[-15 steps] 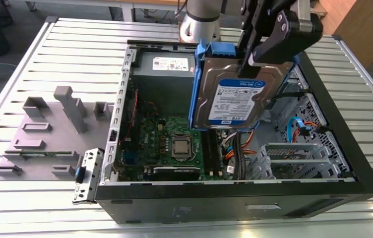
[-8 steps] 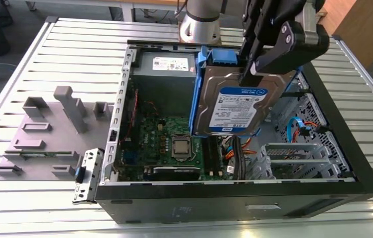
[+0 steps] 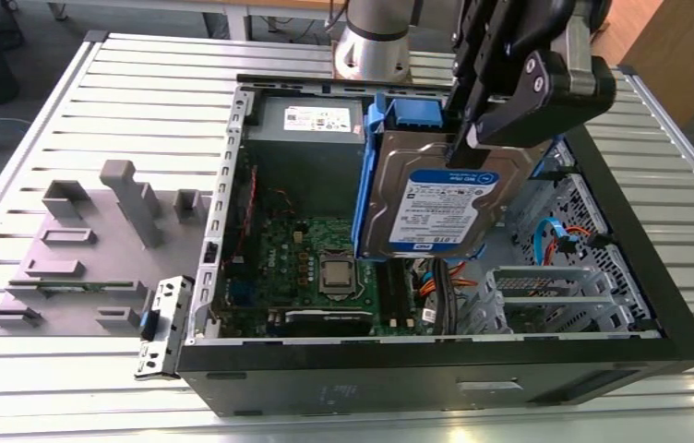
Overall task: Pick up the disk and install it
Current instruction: 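Pick up the disk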
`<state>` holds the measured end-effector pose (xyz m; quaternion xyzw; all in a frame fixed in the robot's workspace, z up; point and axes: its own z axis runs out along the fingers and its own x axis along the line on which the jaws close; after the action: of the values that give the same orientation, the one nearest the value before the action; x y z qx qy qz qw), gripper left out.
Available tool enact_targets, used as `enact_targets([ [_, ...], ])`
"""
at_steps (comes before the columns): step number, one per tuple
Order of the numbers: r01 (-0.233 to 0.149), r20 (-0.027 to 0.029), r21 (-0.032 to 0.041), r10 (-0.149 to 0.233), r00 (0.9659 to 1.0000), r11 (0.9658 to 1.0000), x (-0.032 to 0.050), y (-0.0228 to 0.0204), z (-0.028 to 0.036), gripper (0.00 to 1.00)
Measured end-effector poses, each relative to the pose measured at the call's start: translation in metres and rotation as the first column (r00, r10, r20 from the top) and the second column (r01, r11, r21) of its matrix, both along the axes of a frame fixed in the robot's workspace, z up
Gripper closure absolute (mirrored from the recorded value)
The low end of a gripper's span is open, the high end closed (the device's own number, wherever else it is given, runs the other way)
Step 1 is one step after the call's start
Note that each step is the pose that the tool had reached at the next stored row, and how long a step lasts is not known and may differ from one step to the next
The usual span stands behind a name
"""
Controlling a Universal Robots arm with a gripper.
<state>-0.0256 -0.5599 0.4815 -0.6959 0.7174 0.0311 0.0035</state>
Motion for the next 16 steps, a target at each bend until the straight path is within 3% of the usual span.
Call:
enact_targets([
  [16, 0.0, 0.0, -0.0009, 0.0, 1.0, 1.0, 0.0, -0.0141, -0.003, 0.65],
])
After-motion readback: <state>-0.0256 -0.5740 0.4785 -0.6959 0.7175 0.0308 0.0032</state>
